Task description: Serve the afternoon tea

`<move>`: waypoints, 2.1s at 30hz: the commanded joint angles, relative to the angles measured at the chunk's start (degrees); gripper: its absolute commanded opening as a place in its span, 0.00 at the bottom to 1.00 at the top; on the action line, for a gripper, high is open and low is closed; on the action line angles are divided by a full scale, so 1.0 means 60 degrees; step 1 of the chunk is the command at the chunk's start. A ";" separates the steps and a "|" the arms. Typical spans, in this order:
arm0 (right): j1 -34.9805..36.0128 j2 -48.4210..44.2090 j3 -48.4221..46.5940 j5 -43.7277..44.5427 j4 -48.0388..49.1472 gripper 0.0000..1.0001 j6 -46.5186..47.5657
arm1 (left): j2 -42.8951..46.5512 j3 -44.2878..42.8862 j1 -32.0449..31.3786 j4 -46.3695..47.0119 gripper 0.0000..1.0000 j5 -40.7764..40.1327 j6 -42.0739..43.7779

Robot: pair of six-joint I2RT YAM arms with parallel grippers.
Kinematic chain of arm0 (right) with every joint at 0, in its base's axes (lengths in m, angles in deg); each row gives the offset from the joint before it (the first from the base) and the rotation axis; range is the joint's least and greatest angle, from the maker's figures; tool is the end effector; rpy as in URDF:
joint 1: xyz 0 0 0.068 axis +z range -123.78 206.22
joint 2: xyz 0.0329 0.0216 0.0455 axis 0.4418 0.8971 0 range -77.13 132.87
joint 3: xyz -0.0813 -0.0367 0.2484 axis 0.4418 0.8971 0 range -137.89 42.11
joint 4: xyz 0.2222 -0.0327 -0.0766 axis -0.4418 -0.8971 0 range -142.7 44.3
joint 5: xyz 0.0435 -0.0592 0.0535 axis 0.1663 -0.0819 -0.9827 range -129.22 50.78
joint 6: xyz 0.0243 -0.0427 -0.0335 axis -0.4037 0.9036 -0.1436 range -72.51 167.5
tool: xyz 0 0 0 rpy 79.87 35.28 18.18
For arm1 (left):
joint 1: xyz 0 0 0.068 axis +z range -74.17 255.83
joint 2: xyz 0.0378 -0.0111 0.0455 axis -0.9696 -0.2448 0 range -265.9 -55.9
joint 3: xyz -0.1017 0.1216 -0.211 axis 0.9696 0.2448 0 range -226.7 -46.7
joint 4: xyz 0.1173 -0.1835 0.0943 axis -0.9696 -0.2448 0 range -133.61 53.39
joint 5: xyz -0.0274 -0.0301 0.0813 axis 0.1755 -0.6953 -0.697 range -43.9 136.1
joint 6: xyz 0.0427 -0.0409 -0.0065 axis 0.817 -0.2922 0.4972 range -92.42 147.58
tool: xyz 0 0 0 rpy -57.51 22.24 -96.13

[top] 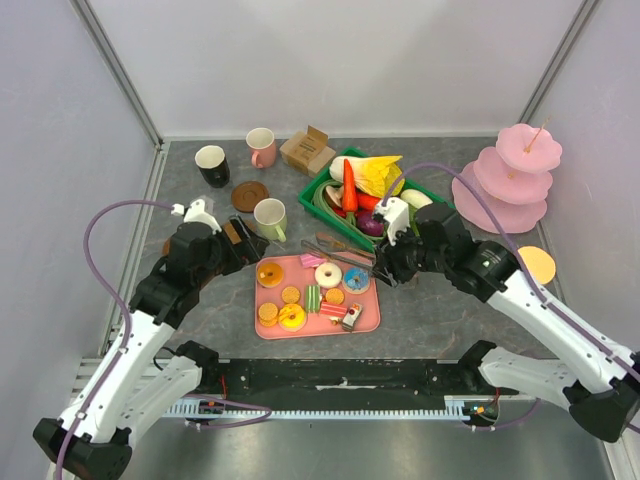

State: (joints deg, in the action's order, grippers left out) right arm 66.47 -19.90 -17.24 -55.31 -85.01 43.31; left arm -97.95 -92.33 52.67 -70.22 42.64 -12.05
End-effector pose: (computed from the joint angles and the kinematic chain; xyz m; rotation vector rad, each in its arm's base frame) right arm 0.1380 0.1327 0.3258 -0.8602 2.1240 0.7283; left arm 0.1366 -0.0556 0.2990 -0.3452 2.1227 -0.5910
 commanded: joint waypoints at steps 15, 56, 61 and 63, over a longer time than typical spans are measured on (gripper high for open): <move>0.0367 0.2865 -0.2235 0.0162 -0.1226 0.49 0.8021 | 0.0679 -0.0672 0.0036 -0.1123 0.96 -0.0521 0.0220; 0.0367 0.4936 -0.4069 0.1101 -0.1156 0.04 0.8858 | 0.0562 -0.0569 0.0022 -0.1196 0.97 -0.0551 0.0190; 0.0367 0.3970 -0.3425 0.0443 -0.0261 0.00 0.8418 | 0.0649 -0.0584 0.0036 -0.1196 0.97 -0.0536 0.0161; 0.0367 0.3632 -0.3147 0.0193 -0.0027 0.00 0.8184 | 0.0650 -0.0584 0.0036 -0.1211 0.97 -0.0507 0.0176</move>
State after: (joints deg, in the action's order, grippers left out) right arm 68.48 7.62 -38.11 -50.00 -91.44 94.56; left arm -94.73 -94.58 52.67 -77.56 40.17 -12.01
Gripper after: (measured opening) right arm 0.355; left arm 0.968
